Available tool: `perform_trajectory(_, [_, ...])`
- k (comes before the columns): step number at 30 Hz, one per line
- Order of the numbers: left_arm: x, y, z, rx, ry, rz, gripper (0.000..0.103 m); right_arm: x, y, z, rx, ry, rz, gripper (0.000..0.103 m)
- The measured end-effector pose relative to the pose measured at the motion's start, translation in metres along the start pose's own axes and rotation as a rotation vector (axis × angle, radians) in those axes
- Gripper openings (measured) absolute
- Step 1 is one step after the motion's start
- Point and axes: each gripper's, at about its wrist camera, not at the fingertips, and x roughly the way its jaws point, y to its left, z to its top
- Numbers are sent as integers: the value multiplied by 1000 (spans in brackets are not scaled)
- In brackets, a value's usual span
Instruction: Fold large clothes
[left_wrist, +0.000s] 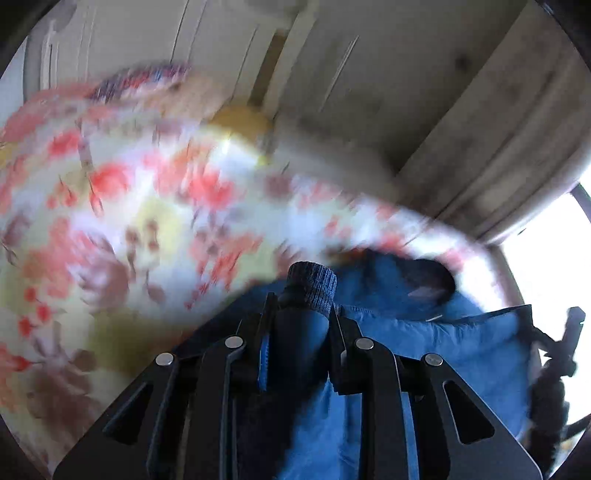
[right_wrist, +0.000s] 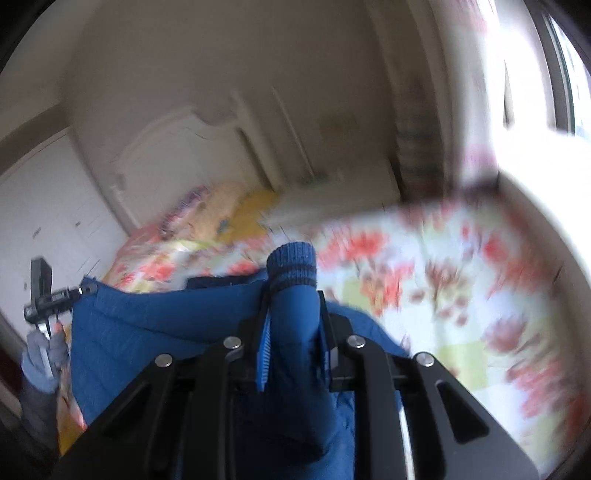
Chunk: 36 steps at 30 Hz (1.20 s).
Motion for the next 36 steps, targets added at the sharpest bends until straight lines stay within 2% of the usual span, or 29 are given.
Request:
perform_trajectory(2, [15, 3, -9, 2, 31, 14, 24, 25, -20, -16, 75, 53, 6, 20])
perform_trajectory(4, [3, 3, -8, 5, -2, -6, 24, 18, -31, -21, 127, 26, 58, 20])
perform_trajectory(7, [-35, -9, 12, 13, -89, -50, 24, -12, -19, -6, 92, -41, 94, 20])
perform_trajectory(9, [-43, -20, 33, 39, -124, -4, 24, -25, -5, 11, 54, -75, 95, 20])
perform_trajectory(11, [-29, -26, 49, 54, -109, 74, 24, -23, 6, 33, 26, -84, 67, 20])
perform_trajectory(12, [-9, -25, 55, 64, -86, 149, 24, -15, 6, 40, 24, -70, 45, 20])
perform_trajectory(14, [22, -16, 55, 39, -51, 187, 24, 24, -4, 45, 30, 10, -25, 21])
perform_trajectory(17, [55, -1, 37, -2, -42, 172, 24, 71, -26, 25, 85, 104, -81, 22])
perform_trajectory(20, [48, 5, 30, -20, -67, 120, 24, 73, -43, 10, 170, 74, -41, 22])
perform_trajectory(21, [40, 6, 31, -27, -71, 80, 25, 69, -40, 11, 158, 66, -42, 22])
perform_trajectory(23, [27, 14, 34, -70, -37, -51, 26, 61, -33, 14, 118, 56, -56, 22])
perform_trajectory(24, [20, 23, 34, -102, -22, -135, 30, 57, -31, 15, 110, 51, -56, 22])
perform_trajectory(26, [14, 37, 32, -149, 3, -221, 43, 56, -30, 15, 103, 42, -50, 22])
perform_trajectory(27, [14, 47, 29, -173, 21, -266, 61, 60, -30, 13, 107, 47, -50, 22])
perform_trajectory(28, [15, 50, 25, -178, 27, -272, 83, 64, -33, 11, 118, 53, -47, 22])
perform_trajectory(29, [16, 53, 21, -174, 30, -256, 88, 65, -35, 8, 129, 55, -42, 23])
perform_trajectory(30, [20, 54, 17, -158, 47, -252, 88, 66, -38, 8, 138, 55, -36, 23])
perform_trajectory(33, [30, 46, 8, -134, 65, -243, 88, 65, -38, 7, 143, 53, -27, 23])
perform_trajectory(34, [35, 42, 7, -120, 66, -238, 82, 65, -38, 7, 142, 54, -29, 23])
perform_trajectory(35, [41, 35, 6, -87, 79, -244, 66, 65, -39, 7, 143, 54, -31, 23])
perform_trajectory(36, [41, 29, 5, -52, 76, -195, 30, 65, -39, 7, 143, 53, -32, 23])
